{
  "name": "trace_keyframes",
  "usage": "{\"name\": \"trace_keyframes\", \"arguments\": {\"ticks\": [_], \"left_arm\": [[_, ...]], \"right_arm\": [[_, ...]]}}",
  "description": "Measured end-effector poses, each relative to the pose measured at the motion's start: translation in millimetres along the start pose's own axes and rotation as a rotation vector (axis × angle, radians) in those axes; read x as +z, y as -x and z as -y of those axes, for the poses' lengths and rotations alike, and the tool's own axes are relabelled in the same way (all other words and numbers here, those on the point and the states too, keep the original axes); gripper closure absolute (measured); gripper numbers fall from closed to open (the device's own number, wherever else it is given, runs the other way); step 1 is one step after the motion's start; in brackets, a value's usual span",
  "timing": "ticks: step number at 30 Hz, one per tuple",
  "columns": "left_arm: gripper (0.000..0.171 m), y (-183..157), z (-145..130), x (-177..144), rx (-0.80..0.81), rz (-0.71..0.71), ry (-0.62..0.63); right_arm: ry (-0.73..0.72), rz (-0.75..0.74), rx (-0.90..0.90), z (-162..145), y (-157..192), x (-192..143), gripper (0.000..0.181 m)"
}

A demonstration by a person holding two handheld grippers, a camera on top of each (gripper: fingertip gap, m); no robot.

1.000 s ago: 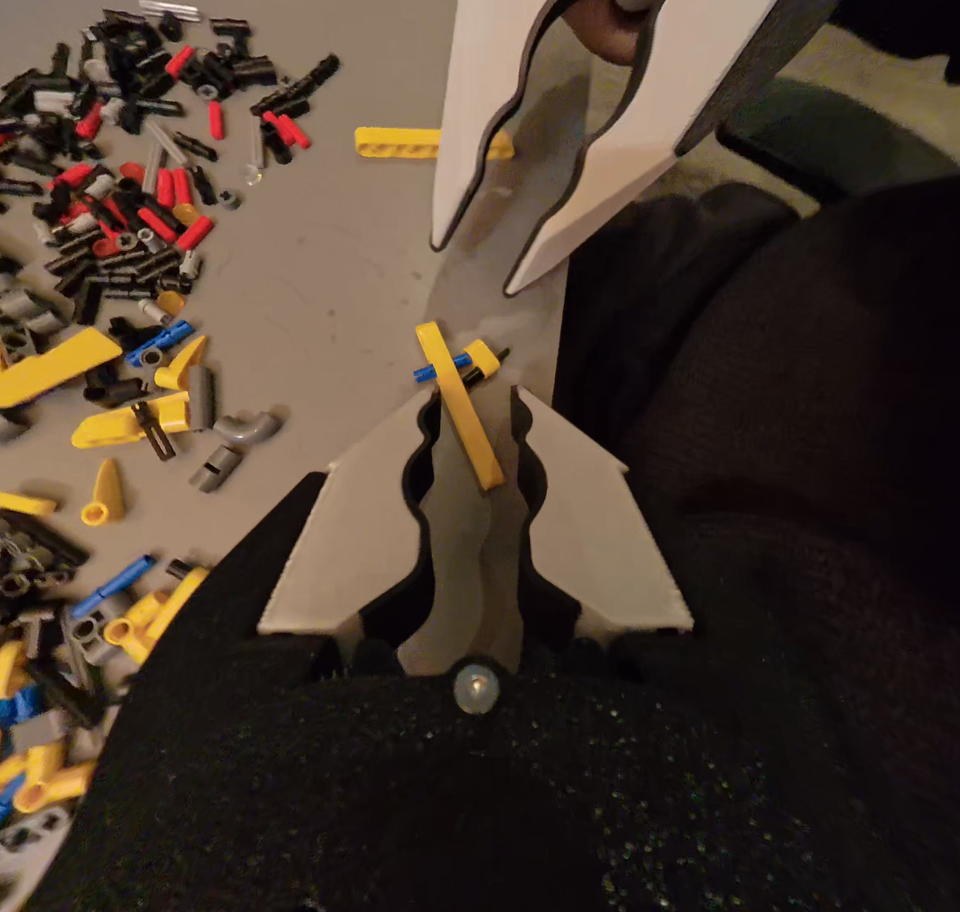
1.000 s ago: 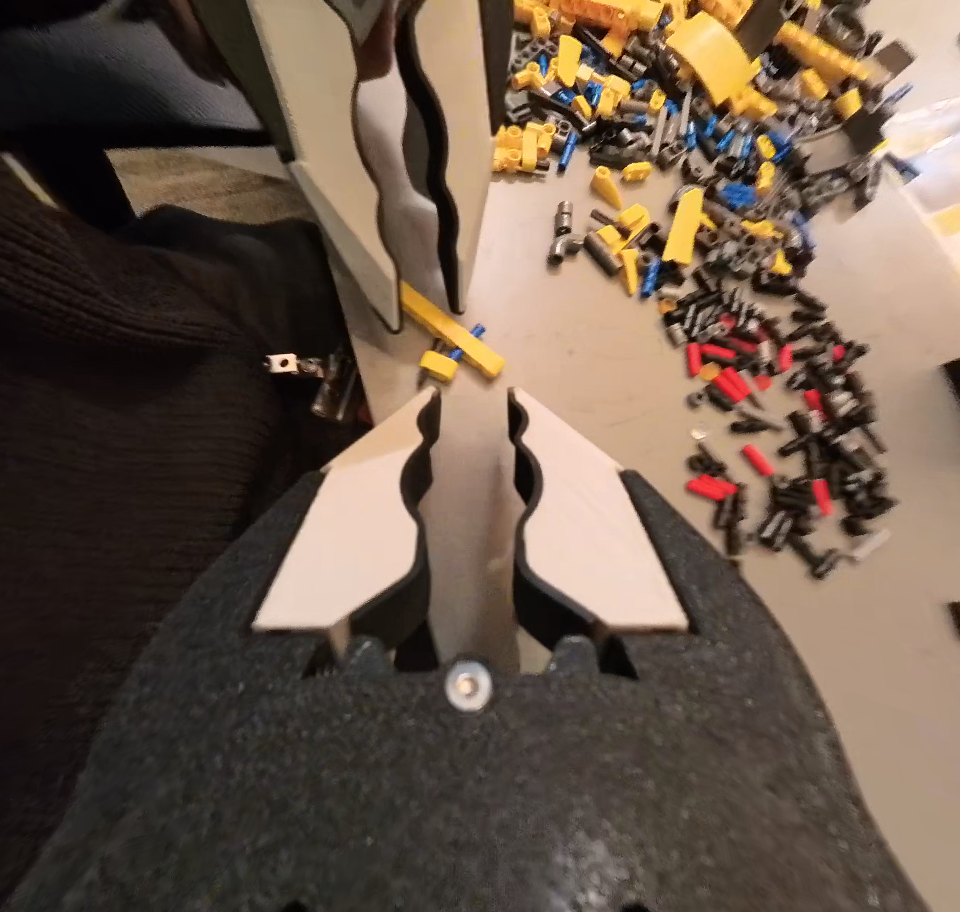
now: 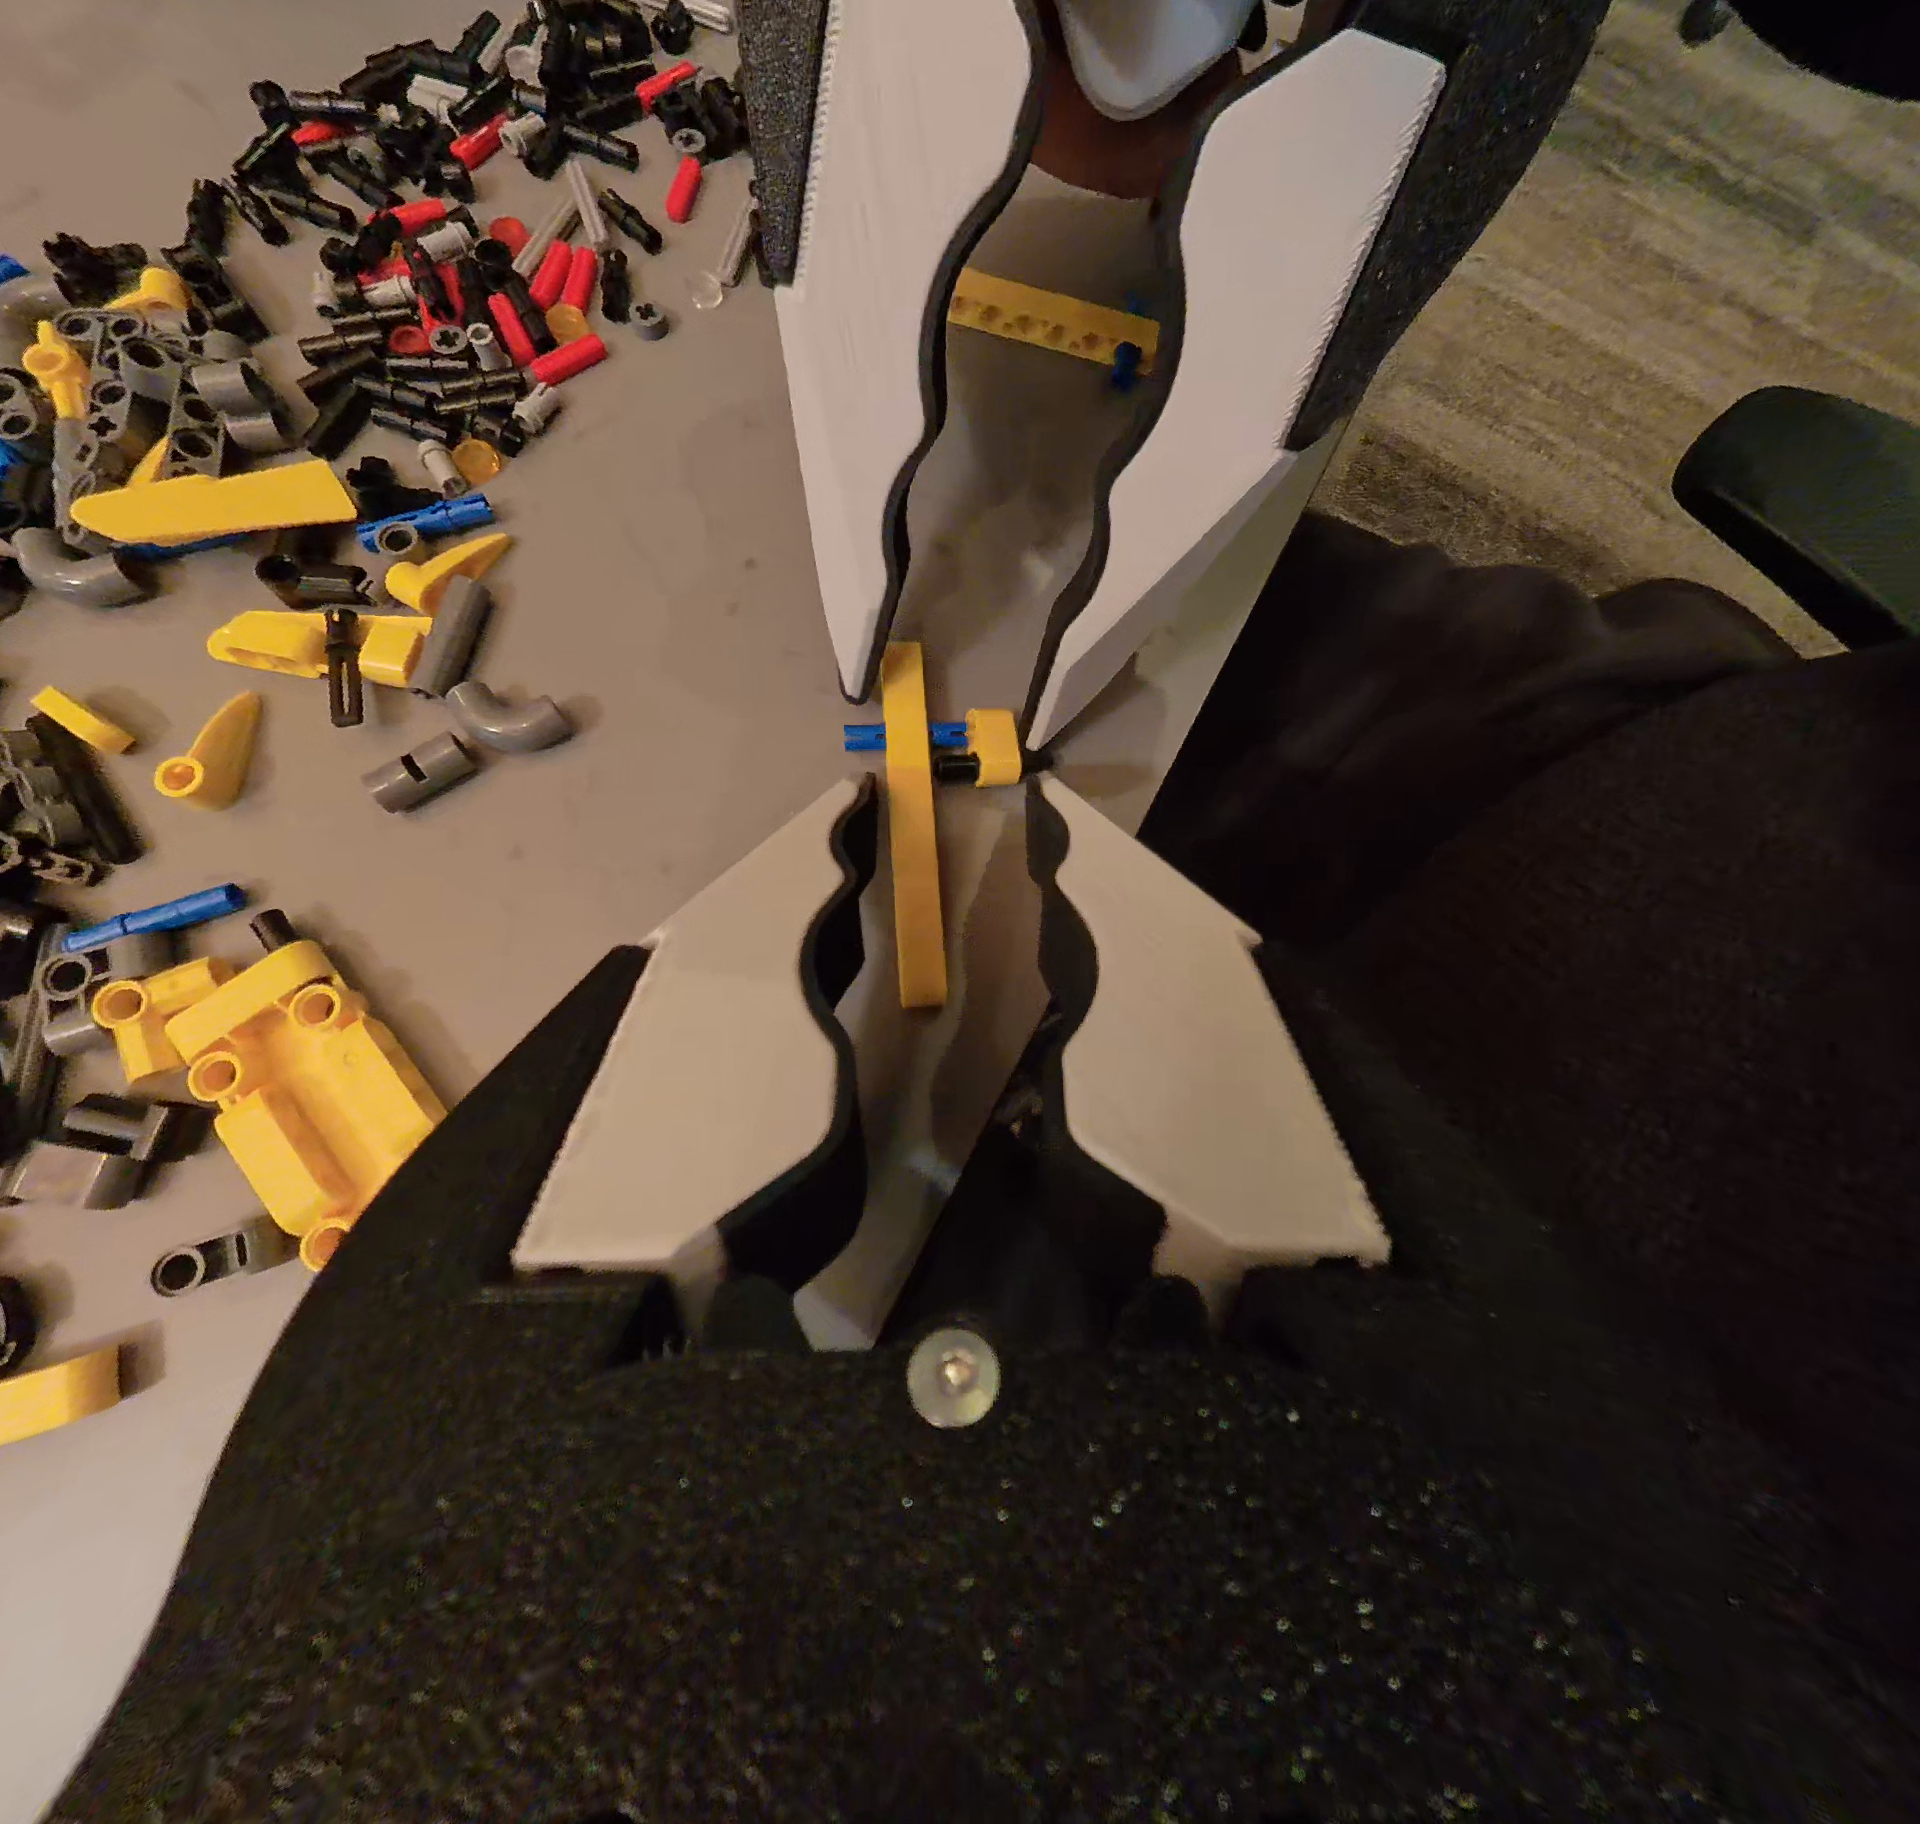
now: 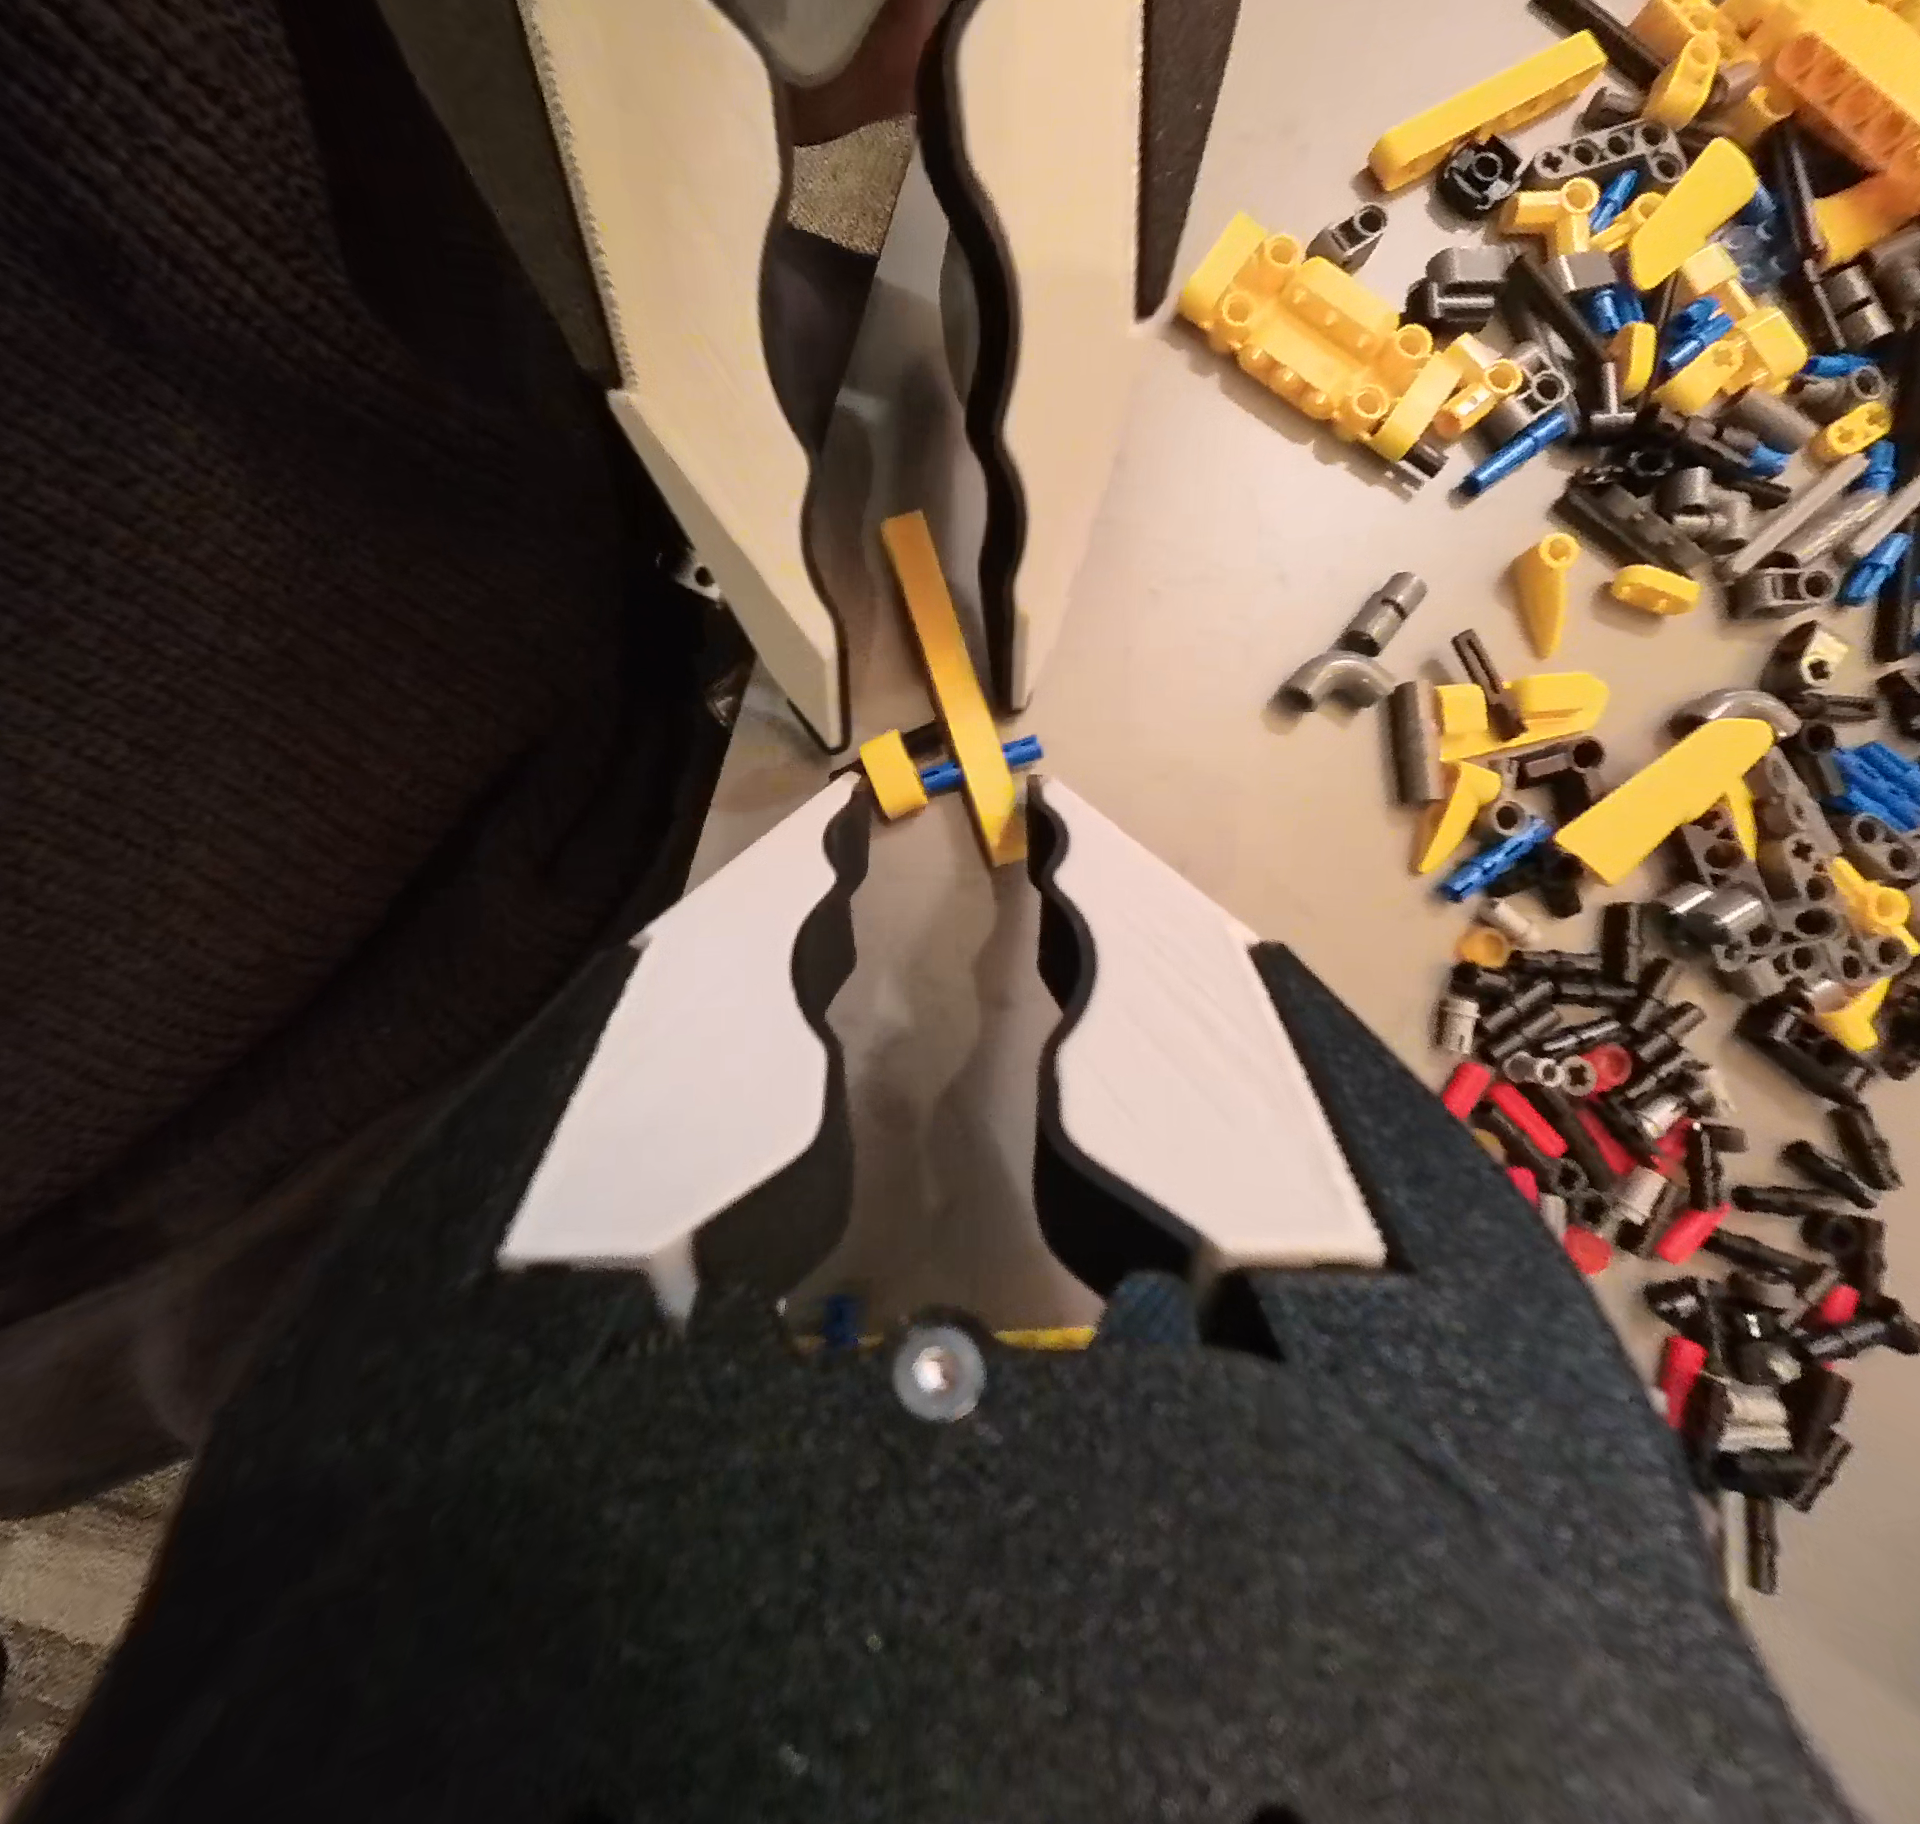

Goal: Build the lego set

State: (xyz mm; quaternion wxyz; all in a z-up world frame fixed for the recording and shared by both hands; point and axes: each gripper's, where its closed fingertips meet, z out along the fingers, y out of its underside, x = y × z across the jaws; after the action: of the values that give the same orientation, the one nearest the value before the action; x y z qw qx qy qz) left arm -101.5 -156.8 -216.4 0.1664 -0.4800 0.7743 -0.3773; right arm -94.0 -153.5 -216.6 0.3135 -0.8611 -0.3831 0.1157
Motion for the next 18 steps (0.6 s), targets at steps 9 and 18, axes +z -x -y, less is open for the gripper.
{"name": "trace_keyframes", "arguments": {"ticks": [9,18], "left_arm": [[0.150,0.2,-0.3,1.1,0.044,0.001,0.006],[0.150,-0.1,-1.8,-0.2,0.085,-0.028,0.017]], "right_arm": [[0.014,-0.011,-0.006,-2.0,-1.4,1.0,0.152],[0.017,0.009,-0.007,-5.2,-1.0,-2.2,0.153]]}}
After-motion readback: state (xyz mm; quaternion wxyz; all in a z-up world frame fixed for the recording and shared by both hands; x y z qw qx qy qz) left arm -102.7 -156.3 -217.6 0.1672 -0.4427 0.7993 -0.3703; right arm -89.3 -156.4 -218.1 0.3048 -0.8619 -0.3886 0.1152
